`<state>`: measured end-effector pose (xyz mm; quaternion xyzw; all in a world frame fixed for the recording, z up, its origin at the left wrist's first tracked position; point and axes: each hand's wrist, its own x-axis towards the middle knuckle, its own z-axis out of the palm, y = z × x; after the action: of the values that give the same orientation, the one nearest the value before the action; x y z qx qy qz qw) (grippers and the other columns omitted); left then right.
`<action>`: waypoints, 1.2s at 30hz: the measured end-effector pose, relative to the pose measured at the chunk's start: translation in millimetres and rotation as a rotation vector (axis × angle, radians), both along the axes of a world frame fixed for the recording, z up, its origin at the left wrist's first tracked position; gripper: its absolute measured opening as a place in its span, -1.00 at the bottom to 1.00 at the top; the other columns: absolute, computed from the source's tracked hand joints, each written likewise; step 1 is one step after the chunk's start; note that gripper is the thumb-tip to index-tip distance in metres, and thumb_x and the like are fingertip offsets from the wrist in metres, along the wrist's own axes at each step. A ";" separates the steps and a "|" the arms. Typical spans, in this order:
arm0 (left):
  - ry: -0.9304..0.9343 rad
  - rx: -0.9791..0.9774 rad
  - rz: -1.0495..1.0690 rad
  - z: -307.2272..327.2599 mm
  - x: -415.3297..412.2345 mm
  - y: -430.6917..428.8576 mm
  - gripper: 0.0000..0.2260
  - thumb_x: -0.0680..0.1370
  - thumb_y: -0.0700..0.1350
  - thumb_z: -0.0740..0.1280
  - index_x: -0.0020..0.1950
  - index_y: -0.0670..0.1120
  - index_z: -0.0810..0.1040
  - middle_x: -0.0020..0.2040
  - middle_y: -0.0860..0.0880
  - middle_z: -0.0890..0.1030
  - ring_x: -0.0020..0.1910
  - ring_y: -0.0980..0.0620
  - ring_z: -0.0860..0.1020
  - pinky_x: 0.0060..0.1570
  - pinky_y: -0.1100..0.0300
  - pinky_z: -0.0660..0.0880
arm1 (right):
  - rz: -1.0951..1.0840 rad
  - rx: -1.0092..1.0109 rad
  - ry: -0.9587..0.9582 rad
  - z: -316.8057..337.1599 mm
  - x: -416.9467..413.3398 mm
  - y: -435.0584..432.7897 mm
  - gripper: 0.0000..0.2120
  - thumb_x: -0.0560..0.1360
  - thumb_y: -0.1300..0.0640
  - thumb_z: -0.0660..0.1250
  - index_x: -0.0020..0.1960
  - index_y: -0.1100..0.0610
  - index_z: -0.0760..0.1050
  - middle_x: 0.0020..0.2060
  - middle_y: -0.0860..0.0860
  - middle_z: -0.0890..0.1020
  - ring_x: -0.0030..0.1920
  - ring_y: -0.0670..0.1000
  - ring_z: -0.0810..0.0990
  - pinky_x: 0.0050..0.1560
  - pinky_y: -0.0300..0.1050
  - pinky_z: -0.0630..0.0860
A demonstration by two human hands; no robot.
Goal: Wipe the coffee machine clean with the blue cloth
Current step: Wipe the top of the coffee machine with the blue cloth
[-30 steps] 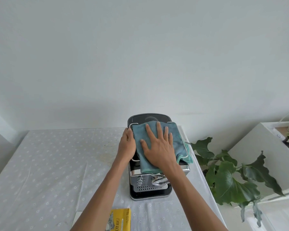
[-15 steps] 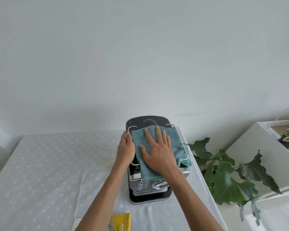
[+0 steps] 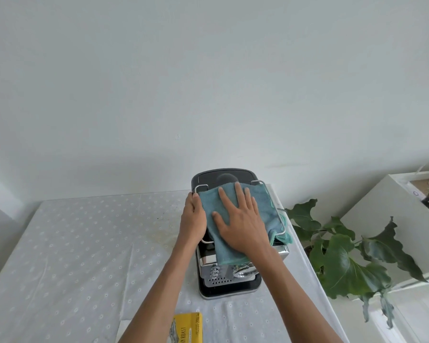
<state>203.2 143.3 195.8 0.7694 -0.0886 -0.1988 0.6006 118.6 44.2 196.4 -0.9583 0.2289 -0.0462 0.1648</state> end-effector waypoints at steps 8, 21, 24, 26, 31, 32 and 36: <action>0.009 0.001 0.002 6.7 -4.4 3.4 -0.75 0.71 0.01 -0.06 0.10 -0.01 0.38 -0.09 0.18 0.46 -0.13 0.23 0.45 -0.03 0.25 0.31 | 0.016 0.011 0.014 2.1 9.2 -7.5 -0.34 0.67 -0.25 -0.01 0.68 -0.09 -0.11 0.67 0.12 -0.18 0.66 0.16 -0.20 0.63 0.05 -0.21; 0.052 0.037 -0.027 7.3 -1.0 2.9 -0.54 0.69 0.10 -0.07 0.43 -0.10 0.36 0.37 -0.07 0.48 0.28 -0.04 0.46 0.25 0.10 0.36 | 0.022 0.048 0.060 10.4 7.0 -19.0 -0.36 0.67 -0.25 0.03 0.67 -0.17 -0.12 0.67 0.07 -0.15 0.66 0.17 -0.22 0.63 0.13 -0.20; 0.045 0.039 -0.019 3.3 -0.6 1.7 -0.51 0.68 0.10 -0.07 0.42 -0.20 0.33 0.40 -0.20 0.44 0.39 -0.14 0.39 0.41 -0.04 0.29 | -0.105 0.046 0.105 9.2 -14.7 -7.9 -0.34 0.66 -0.29 -0.04 0.66 -0.15 -0.21 0.67 0.10 -0.14 0.63 0.33 -0.19 0.61 0.21 -0.20; 0.058 0.047 -0.023 1.4 -1.0 1.1 -0.56 0.69 0.09 -0.07 0.37 -0.12 0.40 0.30 -0.02 0.52 0.31 0.04 0.45 0.37 0.12 0.28 | -0.198 0.027 0.139 7.6 -16.7 -1.9 -0.32 0.65 -0.31 -0.08 0.66 -0.13 -0.23 0.67 0.13 -0.14 0.62 0.39 -0.15 0.60 0.25 -0.17; 0.085 0.045 -0.022 11.4 -6.0 0.5 -0.74 0.72 0.03 -0.09 0.08 0.18 0.38 -0.12 0.27 0.34 -0.04 0.16 0.35 -0.08 0.46 0.27 | -0.359 0.105 0.140 10.6 9.9 -6.0 -0.31 0.64 -0.31 -0.11 0.67 -0.07 -0.17 0.66 0.16 -0.17 0.58 0.48 -0.17 0.57 0.35 -0.18; 0.089 0.039 -0.021 12.5 -6.2 1.4 -0.73 0.72 0.02 -0.09 0.08 0.21 0.39 -0.08 0.28 0.34 0.04 0.15 0.32 -0.11 0.59 0.22 | -0.357 0.104 0.142 10.4 11.8 -6.9 -0.31 0.64 -0.31 -0.11 0.68 -0.06 -0.17 0.66 0.17 -0.17 0.59 0.47 -0.17 0.57 0.35 -0.18; 0.081 -0.002 0.016 4.0 -5.4 0.9 -0.59 0.72 0.02 -0.10 0.52 -0.01 0.30 0.45 0.11 0.36 0.44 0.09 0.28 0.30 0.43 0.13 | -0.168 0.024 0.118 10.0 -4.7 2.2 -0.32 0.64 -0.30 -0.07 0.66 -0.12 -0.21 0.66 0.15 -0.18 0.61 0.43 -0.17 0.59 0.29 -0.20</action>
<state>197.7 144.3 199.8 0.7607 -0.0581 -0.2249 0.6061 114.0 46.3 206.4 -0.9347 0.3183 -0.0005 0.1581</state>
